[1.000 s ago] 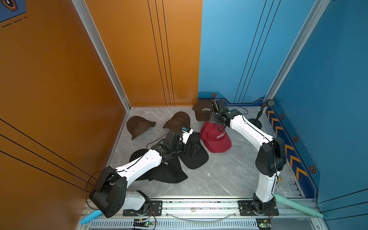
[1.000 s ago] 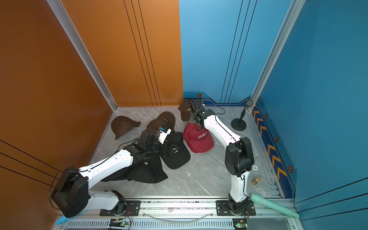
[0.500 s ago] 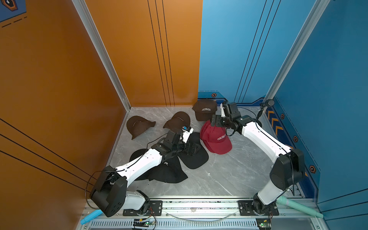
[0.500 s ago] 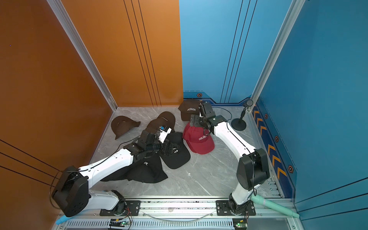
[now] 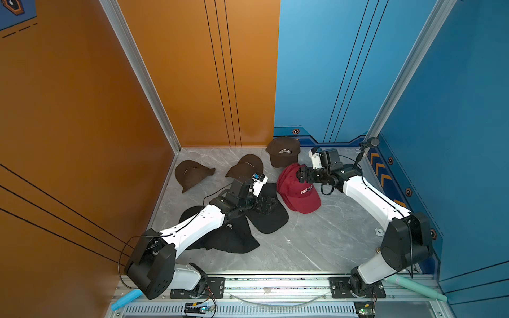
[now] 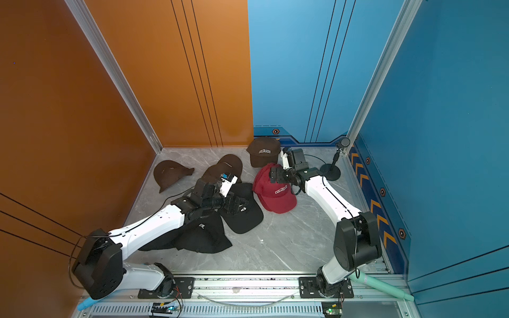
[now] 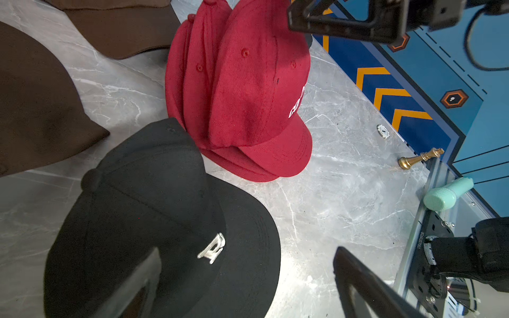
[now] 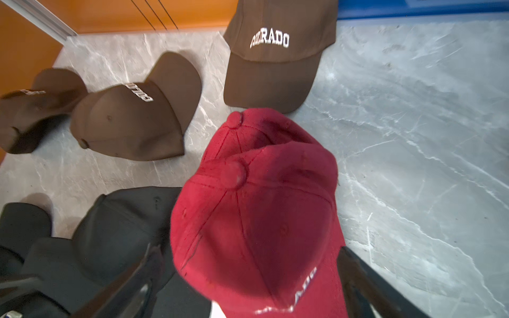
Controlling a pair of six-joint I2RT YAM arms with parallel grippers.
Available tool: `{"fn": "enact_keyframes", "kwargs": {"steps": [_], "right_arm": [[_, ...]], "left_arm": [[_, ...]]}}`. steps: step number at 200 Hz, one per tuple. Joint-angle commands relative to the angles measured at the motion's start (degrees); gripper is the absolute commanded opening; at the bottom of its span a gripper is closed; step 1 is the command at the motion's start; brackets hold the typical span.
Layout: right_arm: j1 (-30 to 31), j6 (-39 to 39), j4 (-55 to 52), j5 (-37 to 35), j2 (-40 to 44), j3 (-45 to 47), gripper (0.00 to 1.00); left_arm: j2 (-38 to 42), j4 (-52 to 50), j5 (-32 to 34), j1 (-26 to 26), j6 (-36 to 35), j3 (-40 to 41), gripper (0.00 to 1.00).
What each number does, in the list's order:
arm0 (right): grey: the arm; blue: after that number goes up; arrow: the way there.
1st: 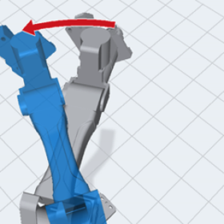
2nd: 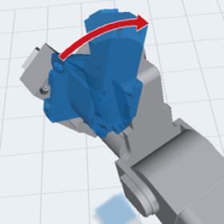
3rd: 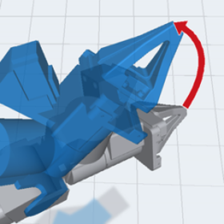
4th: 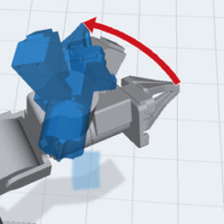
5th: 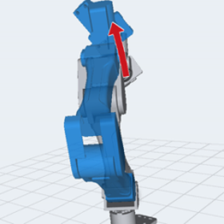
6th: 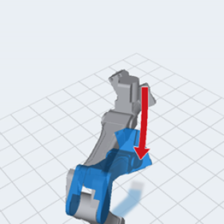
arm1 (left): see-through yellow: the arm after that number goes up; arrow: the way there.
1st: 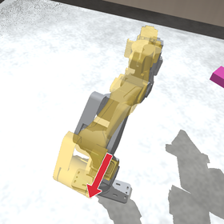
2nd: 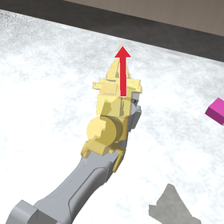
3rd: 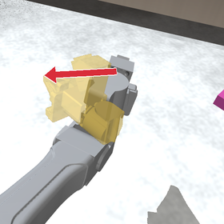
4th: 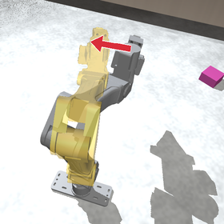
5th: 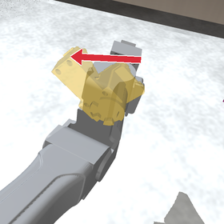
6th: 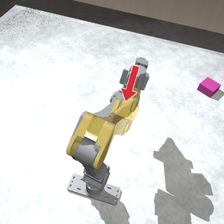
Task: Stack the baseball caps by color
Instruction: Place the baseball cap on the baseball cap.
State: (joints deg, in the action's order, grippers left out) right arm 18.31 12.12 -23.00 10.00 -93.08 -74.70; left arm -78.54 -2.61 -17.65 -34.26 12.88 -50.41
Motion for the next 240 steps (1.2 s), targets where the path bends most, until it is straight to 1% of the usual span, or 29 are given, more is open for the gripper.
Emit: {"fn": "enact_keyframes", "kwargs": {"steps": [1,32,77,158,180,199,226,240], "right_arm": [[0.4,-3.7,-1.6,0.9,-4.3,-4.3,0.97],[2.1,-6.2,-4.4,0.2,-10.0,-9.7,0.94],[5.0,-7.3,-5.7,-1.2,-14.2,-13.9,0.9],[5.7,-6.3,-4.5,0.1,-18.1,-14.5,0.9],[5.6,-6.1,-4.9,0.2,-18.3,-14.4,0.9],[5.5,-6.2,-5.0,0.7,-17.4,-14.4,0.93],[4.9,-6.2,-5.6,1.7,-14.5,-14.9,1.0],[4.3,-6.5,-6.5,1.9,-12.2,-15.2,1.0]], "left_arm": [[-0.2,-1.7,-1.2,-0.7,-1.6,-1.7,0.98],[-0.2,-2.0,-1.1,-0.7,-1.8,-1.8,0.98],[-0.8,-2.0,-1.4,-0.8,-1.9,-2.1,0.98],[-0.7,-2.0,-1.7,-1.0,-2.2,-1.5,0.98],[-0.9,-2.0,-1.8,-1.0,-2.2,-1.6,0.98],[-1.0,-2.0,-1.9,-1.0,-2.3,-1.7,0.98],[-1.0,-2.6,-1.8,-1.0,-2.8,-2.3,0.98],[-0.9,-3.4,-1.3,-1.0,-3.4,-2.8,0.98]]}}
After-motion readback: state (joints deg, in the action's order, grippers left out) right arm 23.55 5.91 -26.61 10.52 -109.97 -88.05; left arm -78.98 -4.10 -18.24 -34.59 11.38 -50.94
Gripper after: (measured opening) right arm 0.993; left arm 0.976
